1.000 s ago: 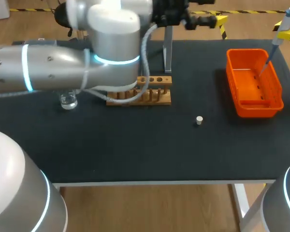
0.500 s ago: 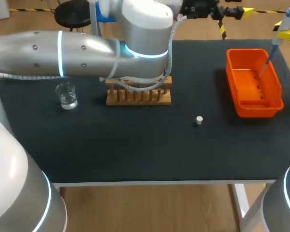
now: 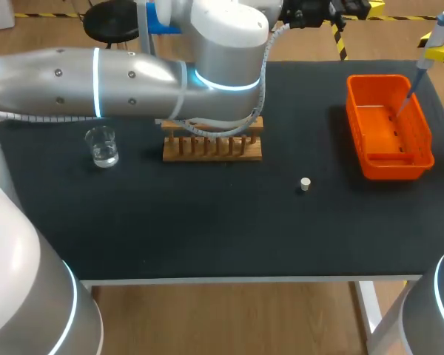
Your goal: Invert the test tube, pick up the pipette, mount the tip to pipette, aspirate from beaker and dispense into the tube, eject the tip, return the pipette, and cap with the stopper.
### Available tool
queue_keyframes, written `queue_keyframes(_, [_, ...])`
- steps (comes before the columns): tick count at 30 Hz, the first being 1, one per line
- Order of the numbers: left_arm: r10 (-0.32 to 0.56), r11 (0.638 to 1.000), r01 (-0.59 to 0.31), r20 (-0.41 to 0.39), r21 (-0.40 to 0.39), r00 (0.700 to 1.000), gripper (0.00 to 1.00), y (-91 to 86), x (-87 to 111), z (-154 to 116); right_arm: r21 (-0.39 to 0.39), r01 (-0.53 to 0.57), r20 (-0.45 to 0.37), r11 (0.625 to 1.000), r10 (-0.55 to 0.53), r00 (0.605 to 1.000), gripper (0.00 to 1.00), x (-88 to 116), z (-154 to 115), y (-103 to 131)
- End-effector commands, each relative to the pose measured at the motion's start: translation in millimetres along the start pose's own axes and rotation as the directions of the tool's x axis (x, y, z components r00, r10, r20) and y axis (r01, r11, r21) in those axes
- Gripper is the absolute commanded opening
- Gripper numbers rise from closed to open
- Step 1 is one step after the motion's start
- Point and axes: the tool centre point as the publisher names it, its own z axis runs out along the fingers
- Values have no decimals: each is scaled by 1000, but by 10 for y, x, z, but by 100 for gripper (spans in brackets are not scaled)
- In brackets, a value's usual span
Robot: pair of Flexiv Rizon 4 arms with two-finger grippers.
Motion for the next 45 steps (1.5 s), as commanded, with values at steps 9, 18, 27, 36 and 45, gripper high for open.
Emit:
queue_keyframes(9, [31, 998, -29, -38, 49, 999, 0, -56, -18, 264, 1, 1, -5, 1000, -1, 1000, 0, -20, -17, -2])
queue_keyframes(18, [47, 995, -42, -61, 87, 997, 0, -118, 32, 586, 1, 1, -5, 1000, -1, 1000, 0, -20, -17, -2])
queue_keyframes(27, [53, 993, -43, -91, 112, 994, 0, -131, 43, 829, 1, 1, -5, 1000, -1, 1000, 0, -20, -17, -2])
queue_keyframes(36, [63, 990, -48, -110, 133, 992, 0, -128, 37, 998, 1, 1, -5, 1000, -1, 1000, 0, -20, -17, -2])
queue_keyframes(45, [69, 989, -53, -116, 137, 991, 0, -120, 40, 1083, 1, 1, -5, 1000, -1, 1000, 0, -20, -17, -2])
